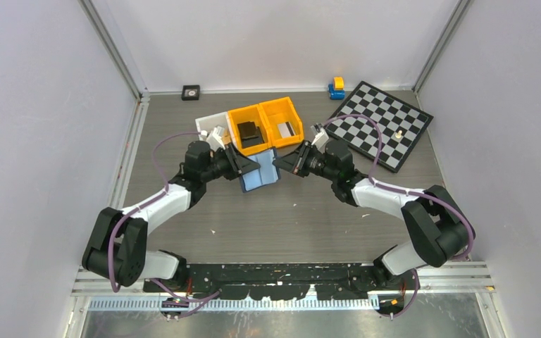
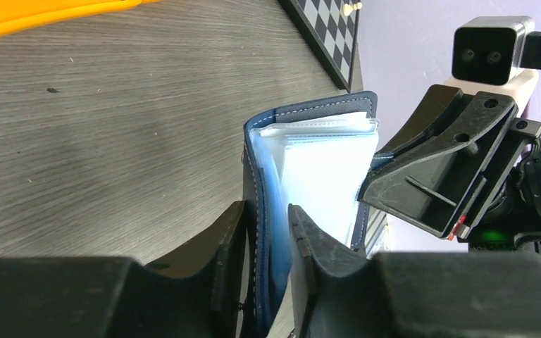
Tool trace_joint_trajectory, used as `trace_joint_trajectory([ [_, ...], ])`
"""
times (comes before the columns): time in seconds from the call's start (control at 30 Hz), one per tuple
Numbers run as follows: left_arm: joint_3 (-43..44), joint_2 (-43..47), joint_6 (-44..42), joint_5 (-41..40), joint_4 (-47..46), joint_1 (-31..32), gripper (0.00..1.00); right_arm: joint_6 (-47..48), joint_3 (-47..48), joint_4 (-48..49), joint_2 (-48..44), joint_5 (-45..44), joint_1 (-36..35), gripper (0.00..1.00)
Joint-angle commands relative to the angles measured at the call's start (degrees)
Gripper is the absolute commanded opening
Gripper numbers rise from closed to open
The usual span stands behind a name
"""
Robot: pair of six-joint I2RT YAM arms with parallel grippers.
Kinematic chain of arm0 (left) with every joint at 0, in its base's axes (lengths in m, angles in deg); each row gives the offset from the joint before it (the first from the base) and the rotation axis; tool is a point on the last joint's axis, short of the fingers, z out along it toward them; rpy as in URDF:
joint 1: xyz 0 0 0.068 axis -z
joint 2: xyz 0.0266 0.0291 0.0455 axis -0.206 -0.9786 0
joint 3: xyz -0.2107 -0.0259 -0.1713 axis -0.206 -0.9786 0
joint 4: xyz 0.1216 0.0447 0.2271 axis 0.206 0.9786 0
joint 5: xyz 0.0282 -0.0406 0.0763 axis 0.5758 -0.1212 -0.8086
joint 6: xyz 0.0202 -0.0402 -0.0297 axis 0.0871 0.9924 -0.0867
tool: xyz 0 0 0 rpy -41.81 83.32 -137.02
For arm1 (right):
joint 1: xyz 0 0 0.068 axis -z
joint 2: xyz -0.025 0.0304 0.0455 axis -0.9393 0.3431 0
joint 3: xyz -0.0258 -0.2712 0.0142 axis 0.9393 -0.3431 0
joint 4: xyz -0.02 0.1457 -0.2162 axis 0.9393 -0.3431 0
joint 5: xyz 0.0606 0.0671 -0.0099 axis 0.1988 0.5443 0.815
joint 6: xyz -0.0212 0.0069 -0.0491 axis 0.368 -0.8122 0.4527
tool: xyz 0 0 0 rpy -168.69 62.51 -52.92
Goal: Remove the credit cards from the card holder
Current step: Remove the credit card from the card holder.
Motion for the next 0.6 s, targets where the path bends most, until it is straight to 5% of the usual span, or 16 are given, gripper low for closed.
trace_joint_trajectory([
  [0.0,1.6,-0.1,0.0,1.3,-1.2,0.1,0.34,0.0,1.8,1.3,-1.4,1.2,-0.3,0.0],
  [0.13,2.9,-2.5,-0.3,1.0,1.4,0.1,0.34,1.9,1.4,-2.6,-4.2,-2.1,-0.1,0.0],
  [0.47,3.7,-5.1,0.5,3.1,0.4,0.1,0.0,1.0,-0.7,-2.2,-7.0,-4.5,1.1,0.01],
  [0.57,3.6,-6.1,1.3,4.2,-1.2,0.1,0.0,0.6,0.4,-0.1,-5.6,-0.2,1.0,0.08],
])
